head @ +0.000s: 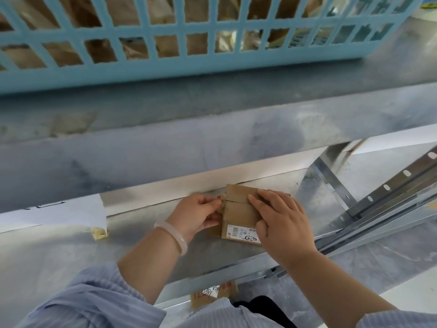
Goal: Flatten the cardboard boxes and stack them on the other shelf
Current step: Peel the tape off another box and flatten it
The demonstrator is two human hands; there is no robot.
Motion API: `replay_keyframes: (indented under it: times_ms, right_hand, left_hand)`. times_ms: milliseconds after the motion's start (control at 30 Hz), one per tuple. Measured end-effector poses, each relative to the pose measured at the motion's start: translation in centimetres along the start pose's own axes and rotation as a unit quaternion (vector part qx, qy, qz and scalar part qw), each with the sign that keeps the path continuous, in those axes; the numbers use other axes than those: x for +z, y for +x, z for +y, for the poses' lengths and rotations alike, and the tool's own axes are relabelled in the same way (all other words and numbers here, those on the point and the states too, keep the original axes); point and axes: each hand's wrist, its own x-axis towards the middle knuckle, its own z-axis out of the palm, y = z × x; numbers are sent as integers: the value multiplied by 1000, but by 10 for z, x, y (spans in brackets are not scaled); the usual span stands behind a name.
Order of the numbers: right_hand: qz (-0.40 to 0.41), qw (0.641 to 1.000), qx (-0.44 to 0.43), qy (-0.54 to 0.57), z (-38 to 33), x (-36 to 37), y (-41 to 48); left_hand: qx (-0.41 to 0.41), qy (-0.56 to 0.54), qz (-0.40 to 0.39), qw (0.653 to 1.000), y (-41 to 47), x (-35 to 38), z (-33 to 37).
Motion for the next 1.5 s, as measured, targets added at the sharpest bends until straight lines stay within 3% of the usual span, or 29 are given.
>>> replay_keyframes:
  times_ms: [100, 200, 300, 367, 467, 533, 633, 733, 900, 967, 1067, 1233, 1500]
  right_hand:
    - [12, 1000, -3, 6, 0, 0, 0]
    - [14, 1000, -5, 9, 1, 1, 0]
    - [16, 1000, -6, 10, 2, 3, 1]
    - [17, 1000, -7, 10, 2, 4, 0]
    - [20, 1000, -7, 16, 4, 6, 0]
    - [22, 1000, -8, 19, 4, 6, 0]
    - [21, 1000, -9, 18, 5, 6, -1]
    - [23, 1000, -11, 17, 5, 6, -1]
    - [20, 1000, -10, 13, 4, 5, 0]
    - [22, 1000, -12, 15, 3, 4, 0]
    - [22, 1000, -13, 18, 3, 4, 0]
    - [16, 1000, -9, 23, 3, 4, 0]
    - [-6, 994, 7, 105, 6, -2, 2]
  left_hand:
    - [56, 86, 73, 992, 7, -1, -9]
    - [170, 276, 139, 936, 7, -5, -16]
    - [222, 348, 144, 899, 3, -3, -20]
    - [190, 329, 108, 919, 1, -3, -18]
    - [77, 106, 34, 991, -1, -5, -19]
    - [35, -9, 22, 999, -4, -1, -20]
    - [-2, -87, -1, 996, -2, 4, -20]
    - [4, -1, -25, 1000, 2, 4, -16]
    - [78, 119, 95, 985, 2, -1, -20]
    - [113, 159, 146, 970, -1, -10, -23]
    - [183, 299, 217, 911, -8, -34, -21]
    - [252, 457, 246, 817, -6, -71, -11]
    - [216, 531, 199, 795, -9, -69, -11]
